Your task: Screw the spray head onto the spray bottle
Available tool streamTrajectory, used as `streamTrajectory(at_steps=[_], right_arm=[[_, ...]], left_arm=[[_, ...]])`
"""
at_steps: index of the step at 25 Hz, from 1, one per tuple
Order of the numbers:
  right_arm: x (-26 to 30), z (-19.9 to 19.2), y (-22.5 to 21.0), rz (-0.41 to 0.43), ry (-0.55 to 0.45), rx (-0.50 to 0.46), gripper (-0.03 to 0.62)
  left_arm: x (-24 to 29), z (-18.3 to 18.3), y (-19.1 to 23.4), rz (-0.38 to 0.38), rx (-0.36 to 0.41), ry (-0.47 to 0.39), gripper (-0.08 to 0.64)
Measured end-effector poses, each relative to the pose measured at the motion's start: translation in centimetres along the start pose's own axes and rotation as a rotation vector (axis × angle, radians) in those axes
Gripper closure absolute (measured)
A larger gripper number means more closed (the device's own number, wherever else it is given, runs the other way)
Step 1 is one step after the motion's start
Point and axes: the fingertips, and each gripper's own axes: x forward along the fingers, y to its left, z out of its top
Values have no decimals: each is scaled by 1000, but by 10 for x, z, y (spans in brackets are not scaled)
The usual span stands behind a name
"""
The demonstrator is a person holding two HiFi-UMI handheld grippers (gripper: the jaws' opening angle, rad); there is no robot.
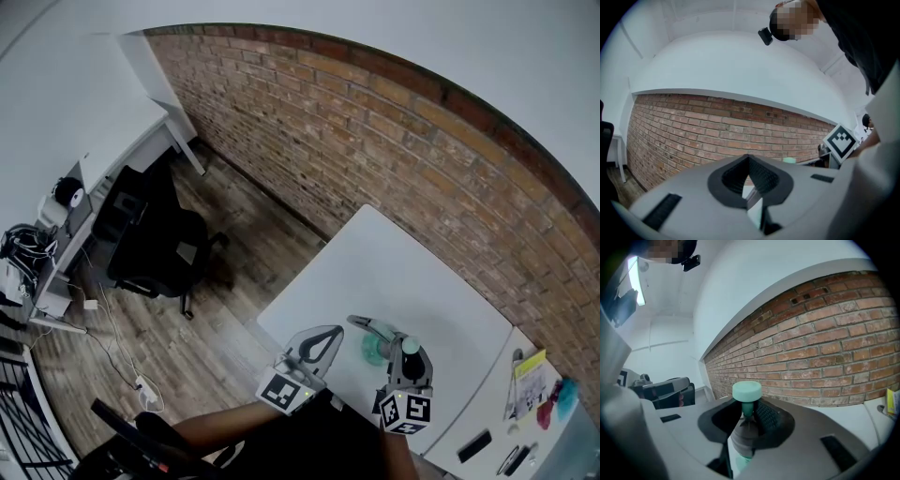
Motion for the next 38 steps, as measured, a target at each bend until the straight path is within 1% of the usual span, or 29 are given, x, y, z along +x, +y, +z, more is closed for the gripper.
streamTrajectory(at_steps=[3, 7, 10, 11, 15, 23, 26, 29, 34, 38], right_arm=[[2, -3, 4, 3, 10, -42, 514], [4, -6, 11, -1, 14, -134, 514], [3, -10, 19, 2, -6, -222, 514], [1, -12, 20, -1, -21, -237, 514], [-1, -11, 18, -22, -53, -246, 514], [-3, -15, 16, -37, -51, -246, 513], [-7, -10, 17, -40, -55, -261, 508], [-8, -9, 16, -35, -61, -266, 498], [-10, -10, 14, -28, -63, -251, 459], [-16, -8, 16, -21, -82, -234, 451]], left_arm=[[-1, -1, 1, 0, -4, 2, 568], [-3, -5, 8, 8, -17, 3, 568], [-5, -5, 12, 14, -23, -5, 568], [-6, -6, 12, 13, -26, -3, 568], [-11, -10, 11, 6, -33, 4, 568], [-14, -13, 6, -8, -33, 11, 568], [-14, -11, 4, -11, -35, 10, 568], [-13, -10, 2, -12, -32, 7, 568], [-9, -9, -3, -21, -27, 0, 568], [-6, -10, -9, -35, -23, 5, 568]])
